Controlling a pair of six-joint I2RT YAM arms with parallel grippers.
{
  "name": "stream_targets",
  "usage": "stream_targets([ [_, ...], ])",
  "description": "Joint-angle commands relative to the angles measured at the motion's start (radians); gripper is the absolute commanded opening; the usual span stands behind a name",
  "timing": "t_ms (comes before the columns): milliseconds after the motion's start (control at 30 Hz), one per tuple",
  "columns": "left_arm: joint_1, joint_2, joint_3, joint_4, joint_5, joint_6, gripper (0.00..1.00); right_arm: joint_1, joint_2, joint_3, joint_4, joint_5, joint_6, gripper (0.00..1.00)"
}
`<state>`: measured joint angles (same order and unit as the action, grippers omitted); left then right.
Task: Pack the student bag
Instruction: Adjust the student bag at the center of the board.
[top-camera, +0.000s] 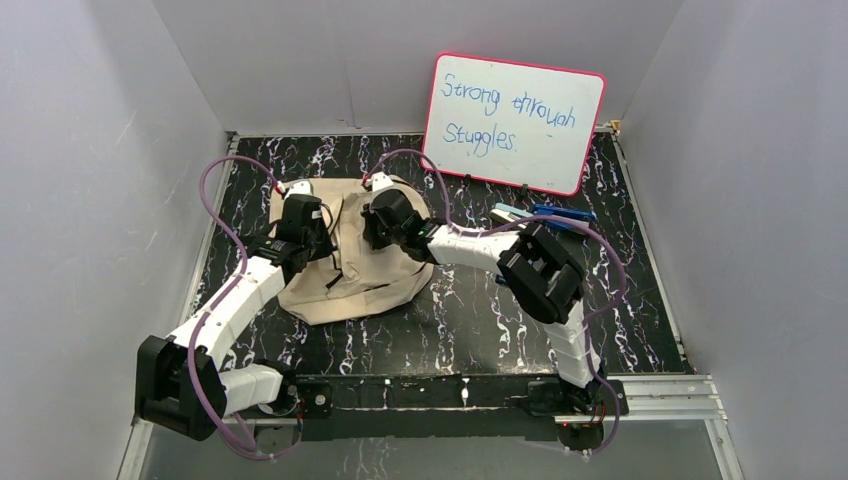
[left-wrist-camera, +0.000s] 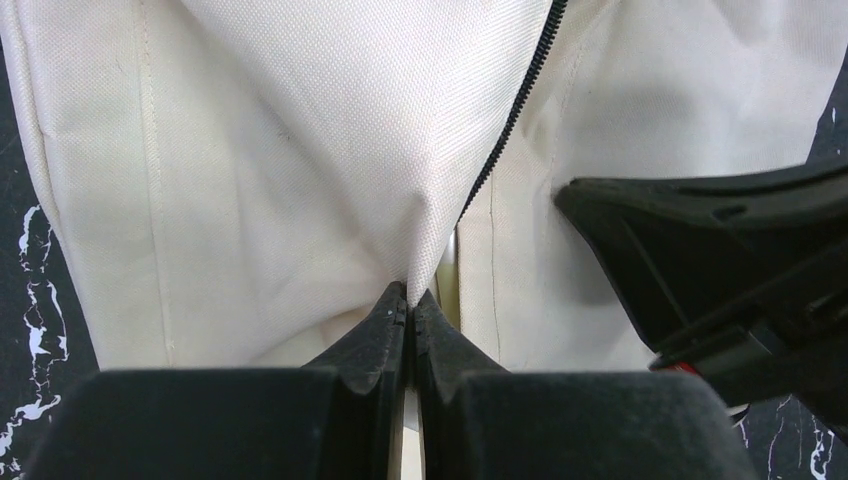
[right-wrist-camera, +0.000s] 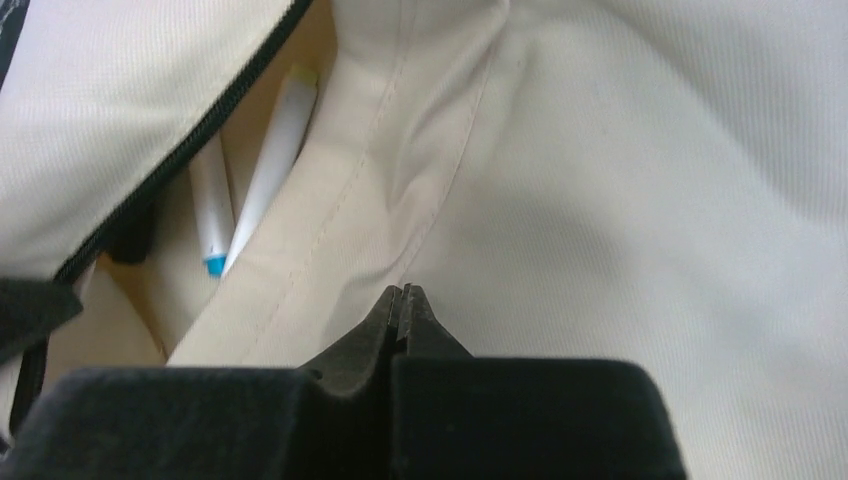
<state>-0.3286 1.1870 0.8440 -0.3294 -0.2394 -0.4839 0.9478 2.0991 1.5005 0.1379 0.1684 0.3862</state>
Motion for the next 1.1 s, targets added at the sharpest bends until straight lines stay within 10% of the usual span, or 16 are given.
stream_targets([
  [0,0.003,-0.023,-0.004,-0.032,-0.027,-0.004,0.01,-0.007,-0.096,-0.075,0.067,-0.178,-0.059,0.09],
  [200,0.003,-0.014,-0.008,-0.035,-0.023,-0.01,0.0,-0.007,-0.161,-0.17,0.144,-0.365,0.03,0.38],
  [467,0.003,-0.013,-0.009,-0.031,-0.02,-0.012,0.0,0.002,-0.143,-0.173,0.175,-0.408,0.153,0.52],
  [900,0.003,-0.012,-0.008,-0.032,-0.017,-0.01,0.0,0.079,-0.005,0.057,-0.075,-0.175,0.1,0.65],
  [1067,0.003,-0.02,-0.011,-0.031,-0.02,-0.01,0.0,0.088,0.029,0.094,-0.133,-0.09,0.095,0.53],
])
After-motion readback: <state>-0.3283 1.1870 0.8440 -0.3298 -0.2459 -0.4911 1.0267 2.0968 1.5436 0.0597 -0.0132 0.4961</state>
